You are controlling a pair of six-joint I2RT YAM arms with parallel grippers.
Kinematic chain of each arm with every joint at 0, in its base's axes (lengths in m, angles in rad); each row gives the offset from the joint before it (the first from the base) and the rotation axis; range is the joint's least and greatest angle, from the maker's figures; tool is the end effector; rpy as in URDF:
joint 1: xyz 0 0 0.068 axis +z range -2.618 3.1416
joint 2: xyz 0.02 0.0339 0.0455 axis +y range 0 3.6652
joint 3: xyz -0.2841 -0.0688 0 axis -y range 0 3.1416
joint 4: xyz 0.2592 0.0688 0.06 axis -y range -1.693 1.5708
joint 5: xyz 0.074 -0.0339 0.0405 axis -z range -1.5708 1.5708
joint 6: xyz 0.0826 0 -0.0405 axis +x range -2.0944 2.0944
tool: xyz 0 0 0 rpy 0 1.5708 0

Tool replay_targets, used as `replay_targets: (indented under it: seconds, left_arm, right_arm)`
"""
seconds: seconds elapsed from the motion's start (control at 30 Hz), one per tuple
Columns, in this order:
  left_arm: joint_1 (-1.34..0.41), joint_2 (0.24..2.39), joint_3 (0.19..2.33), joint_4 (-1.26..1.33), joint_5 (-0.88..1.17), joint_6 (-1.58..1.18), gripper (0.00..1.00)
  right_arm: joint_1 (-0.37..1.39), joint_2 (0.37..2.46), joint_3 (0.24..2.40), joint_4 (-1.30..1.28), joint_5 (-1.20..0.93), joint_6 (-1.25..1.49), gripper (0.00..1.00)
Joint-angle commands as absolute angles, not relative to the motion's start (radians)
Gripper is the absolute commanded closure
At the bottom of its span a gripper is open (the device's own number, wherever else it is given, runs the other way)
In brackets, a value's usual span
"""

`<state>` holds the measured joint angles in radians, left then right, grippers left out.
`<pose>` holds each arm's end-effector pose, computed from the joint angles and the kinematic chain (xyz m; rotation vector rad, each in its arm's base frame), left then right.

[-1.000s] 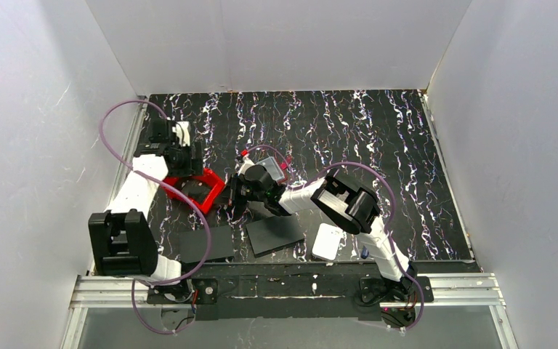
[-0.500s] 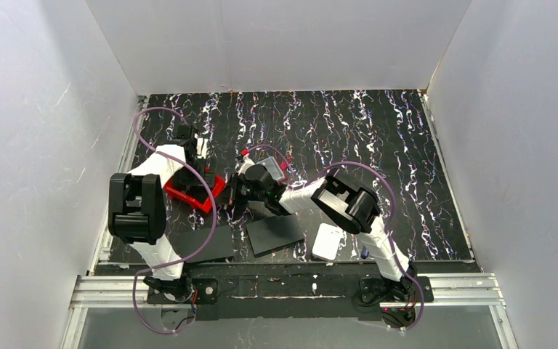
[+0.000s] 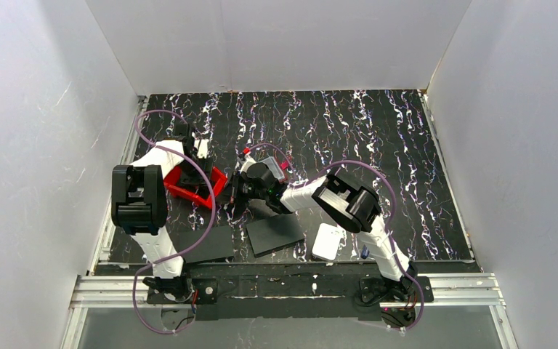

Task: Put the credit cards into the card holder
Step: Pick up the credit card from the storage box.

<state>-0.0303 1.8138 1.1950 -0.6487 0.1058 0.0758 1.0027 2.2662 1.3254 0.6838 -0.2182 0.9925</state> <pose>0.3805 -0.0203 0.1388 0.1731 2.8276 -0.1401 0.2823 0.4756 0.1182 -0.1913 2.1348 1.5106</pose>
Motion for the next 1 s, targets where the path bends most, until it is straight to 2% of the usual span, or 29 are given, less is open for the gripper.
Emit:
replay_targets:
  seconds: [0.0,0.13,0.4,0.6,0.73,0.87,0.97]
  left_arm:
    - [-0.034,1.81,1.182,-0.668,0.168,0.076,0.59]
    - [-0.034,1.753,1.159,-0.652,0.154,0.073,0.68]
    - [-0.032,1.682,1.184,-0.682,0.142,0.054,0.77]
    - [-0.032,1.672,1.206,-0.708,0.14,0.033,0.89]
    - [-0.029,1.646,1.214,-0.712,0.145,0.014,0.9]
    - [-0.023,1.634,1.237,-0.737,0.156,0.008,0.83]
    - [-0.018,1.624,1.257,-0.756,0.142,0.007,0.89]
  right_arm:
    - [1.006,2.254,1.341,0.736,-0.232,0.992,0.99]
    - [1.006,2.255,1.342,0.735,-0.234,0.99,0.99]
    - [1.006,2.26,1.355,0.725,-0.24,0.983,0.99]
    - [1.006,2.265,1.365,0.703,-0.247,0.968,0.99]
    - [1.006,2.272,1.389,0.672,-0.256,0.964,0.99]
    - [1.002,2.27,1.401,0.65,-0.265,0.955,0.99]
    - [0.997,2.268,1.419,0.616,-0.288,0.935,0.99]
